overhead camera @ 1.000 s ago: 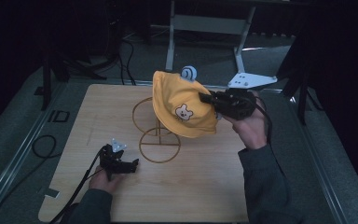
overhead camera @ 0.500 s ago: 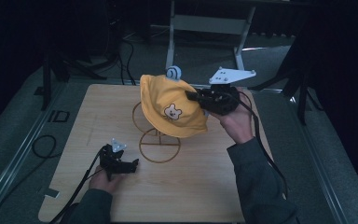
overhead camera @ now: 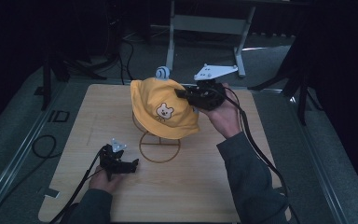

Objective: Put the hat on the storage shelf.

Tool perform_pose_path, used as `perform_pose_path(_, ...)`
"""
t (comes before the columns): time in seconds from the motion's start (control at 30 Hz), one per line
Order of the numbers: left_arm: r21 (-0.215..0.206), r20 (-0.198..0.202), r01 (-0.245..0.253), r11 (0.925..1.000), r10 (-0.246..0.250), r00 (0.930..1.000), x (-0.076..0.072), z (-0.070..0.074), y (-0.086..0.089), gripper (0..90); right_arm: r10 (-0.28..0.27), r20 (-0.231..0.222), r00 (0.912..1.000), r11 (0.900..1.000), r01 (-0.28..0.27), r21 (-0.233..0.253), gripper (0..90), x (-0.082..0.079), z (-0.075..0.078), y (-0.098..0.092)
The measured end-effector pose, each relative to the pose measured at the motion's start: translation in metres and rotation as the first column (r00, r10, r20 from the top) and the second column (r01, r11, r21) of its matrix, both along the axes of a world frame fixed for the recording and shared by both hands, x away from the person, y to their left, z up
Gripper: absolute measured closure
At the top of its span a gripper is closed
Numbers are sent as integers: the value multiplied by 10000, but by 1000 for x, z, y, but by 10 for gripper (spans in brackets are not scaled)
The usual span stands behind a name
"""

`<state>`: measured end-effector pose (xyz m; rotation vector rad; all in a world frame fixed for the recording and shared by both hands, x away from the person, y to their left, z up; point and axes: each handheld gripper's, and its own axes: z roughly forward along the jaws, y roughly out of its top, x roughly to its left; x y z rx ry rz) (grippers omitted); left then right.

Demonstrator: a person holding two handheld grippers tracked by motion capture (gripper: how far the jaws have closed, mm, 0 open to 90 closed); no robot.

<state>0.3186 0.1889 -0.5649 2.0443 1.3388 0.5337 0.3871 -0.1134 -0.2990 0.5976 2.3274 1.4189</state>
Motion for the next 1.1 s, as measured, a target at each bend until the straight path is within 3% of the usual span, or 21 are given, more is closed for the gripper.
perform_pose_path(0.47,8,5,2,10000,-2,10000,0,0,0,19,203,54,9998,9973,-198,-710,816,9,-8,35)
perform_pose_path(0.7,10,4,3,10000,-3,10000,0,0,0,19,430,-165,9989,9959,-441,-785,803,10,-10,43)
perform_pose_path(0.87,14,10,0,10000,0,10000,0,0,0,19,673,-280,9973,9908,-701,-1159,747,10,-16,52)
perform_pose_path(1.1,7,12,-8,10000,8,10000,0,0,0,19,643,-242,9976,9887,-670,-1338,740,9,-18,58)
